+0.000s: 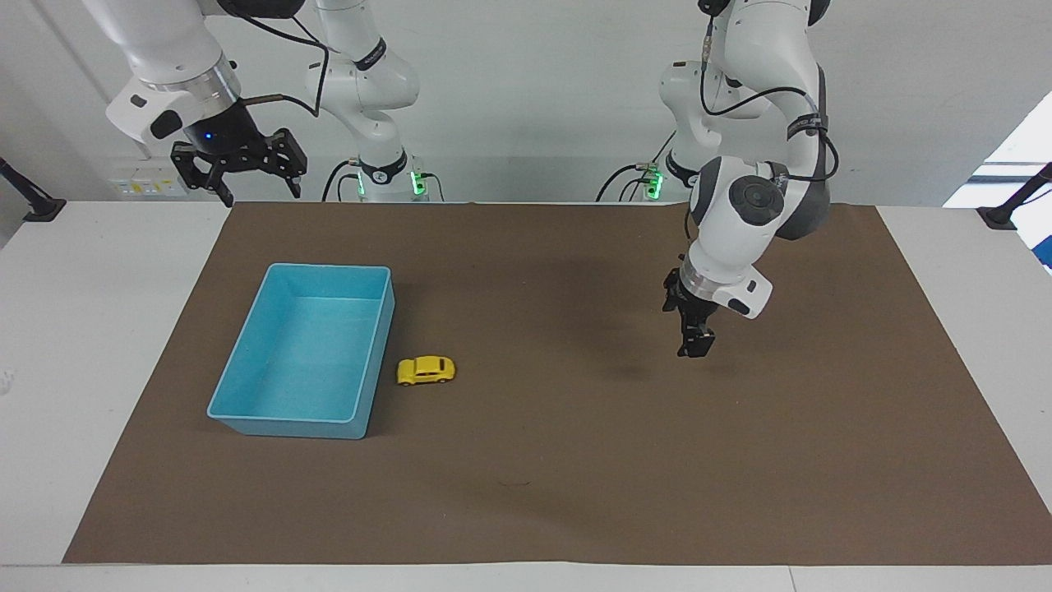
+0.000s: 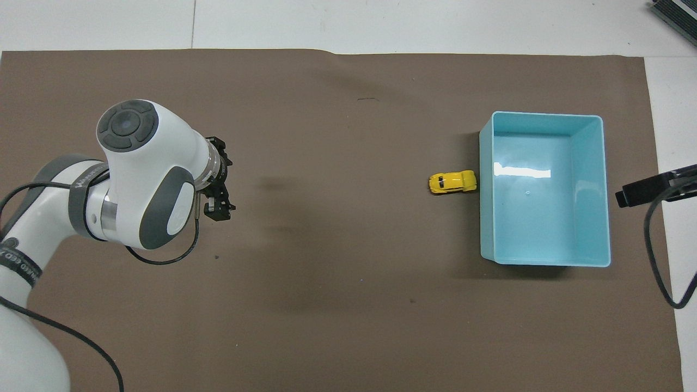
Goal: Wind up and store yellow beetle car
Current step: 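Retract the left gripper to rest while the right gripper rises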
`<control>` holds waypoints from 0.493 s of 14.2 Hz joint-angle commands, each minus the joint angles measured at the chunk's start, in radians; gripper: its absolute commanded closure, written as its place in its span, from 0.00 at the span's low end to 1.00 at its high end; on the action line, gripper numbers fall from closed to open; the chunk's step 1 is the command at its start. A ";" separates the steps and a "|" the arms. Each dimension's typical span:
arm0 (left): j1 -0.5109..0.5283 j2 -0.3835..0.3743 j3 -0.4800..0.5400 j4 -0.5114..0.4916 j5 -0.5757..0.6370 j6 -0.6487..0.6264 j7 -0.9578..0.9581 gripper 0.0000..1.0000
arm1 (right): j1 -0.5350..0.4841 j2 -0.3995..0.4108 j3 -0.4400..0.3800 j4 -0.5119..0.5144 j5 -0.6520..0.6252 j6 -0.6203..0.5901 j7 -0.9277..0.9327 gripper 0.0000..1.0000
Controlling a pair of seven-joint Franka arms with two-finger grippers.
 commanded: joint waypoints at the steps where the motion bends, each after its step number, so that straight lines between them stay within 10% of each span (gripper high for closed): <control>1: 0.011 -0.063 -0.003 -0.003 0.029 -0.033 0.082 0.00 | -0.007 -0.023 0.004 -0.027 -0.002 0.013 0.011 0.00; 7: 0.076 -0.158 0.010 0.063 0.025 -0.159 0.432 0.00 | -0.009 -0.022 0.009 -0.026 0.001 0.014 0.008 0.00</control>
